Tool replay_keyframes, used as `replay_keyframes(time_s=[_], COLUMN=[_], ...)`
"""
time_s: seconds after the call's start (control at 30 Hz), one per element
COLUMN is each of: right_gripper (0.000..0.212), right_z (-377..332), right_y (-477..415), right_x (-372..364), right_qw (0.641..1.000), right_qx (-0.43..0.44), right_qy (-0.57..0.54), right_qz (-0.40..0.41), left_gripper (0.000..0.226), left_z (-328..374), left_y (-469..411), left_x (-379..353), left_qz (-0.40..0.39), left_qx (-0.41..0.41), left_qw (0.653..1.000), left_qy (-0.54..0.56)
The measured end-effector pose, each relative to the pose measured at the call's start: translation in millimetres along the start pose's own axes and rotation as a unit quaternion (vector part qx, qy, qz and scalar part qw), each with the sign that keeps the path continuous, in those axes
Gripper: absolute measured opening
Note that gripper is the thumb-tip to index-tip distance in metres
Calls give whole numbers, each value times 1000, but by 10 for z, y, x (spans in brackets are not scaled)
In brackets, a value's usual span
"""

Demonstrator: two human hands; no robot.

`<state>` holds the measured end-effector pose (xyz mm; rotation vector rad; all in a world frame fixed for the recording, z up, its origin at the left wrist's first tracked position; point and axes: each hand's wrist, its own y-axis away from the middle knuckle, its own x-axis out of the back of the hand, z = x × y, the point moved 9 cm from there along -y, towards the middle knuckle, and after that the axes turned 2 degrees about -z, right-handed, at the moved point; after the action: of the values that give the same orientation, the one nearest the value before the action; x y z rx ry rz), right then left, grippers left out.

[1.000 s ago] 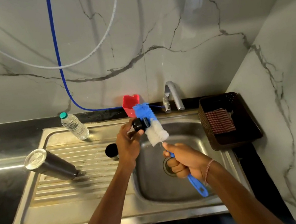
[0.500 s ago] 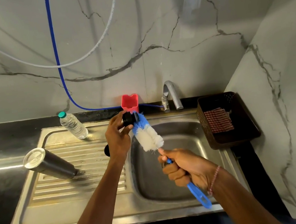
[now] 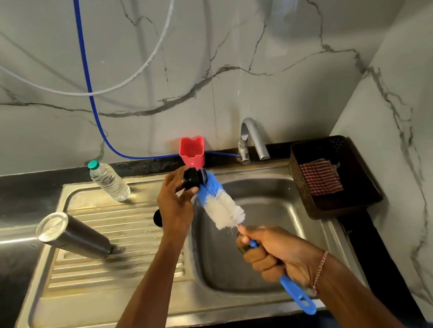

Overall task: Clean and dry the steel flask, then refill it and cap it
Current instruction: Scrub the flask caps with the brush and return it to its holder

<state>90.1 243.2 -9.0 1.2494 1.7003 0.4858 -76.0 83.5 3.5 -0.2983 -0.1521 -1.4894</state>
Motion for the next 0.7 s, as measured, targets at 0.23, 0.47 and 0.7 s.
replay_keyframes(time_s=[0.23,0.47,0.7], right_gripper=[41,61,56], right_z=[-339,-236,-739], right_y=[-506,-374,-117], right_x=[340,777,559], right_qw=[991,790,637], right_qx=[47,206,287], right_qy=[19,421,516], right_qz=[126,396,496], left_gripper=[49,23,30], left_z=[-104,-331,-365], left_y=[267,123,264], left_x=[-284,-98,-345], left_qz=[-35,42,-23], left_qx=[30,183,214], left_qw=[998,938,942], left_qy=[38,293,259])
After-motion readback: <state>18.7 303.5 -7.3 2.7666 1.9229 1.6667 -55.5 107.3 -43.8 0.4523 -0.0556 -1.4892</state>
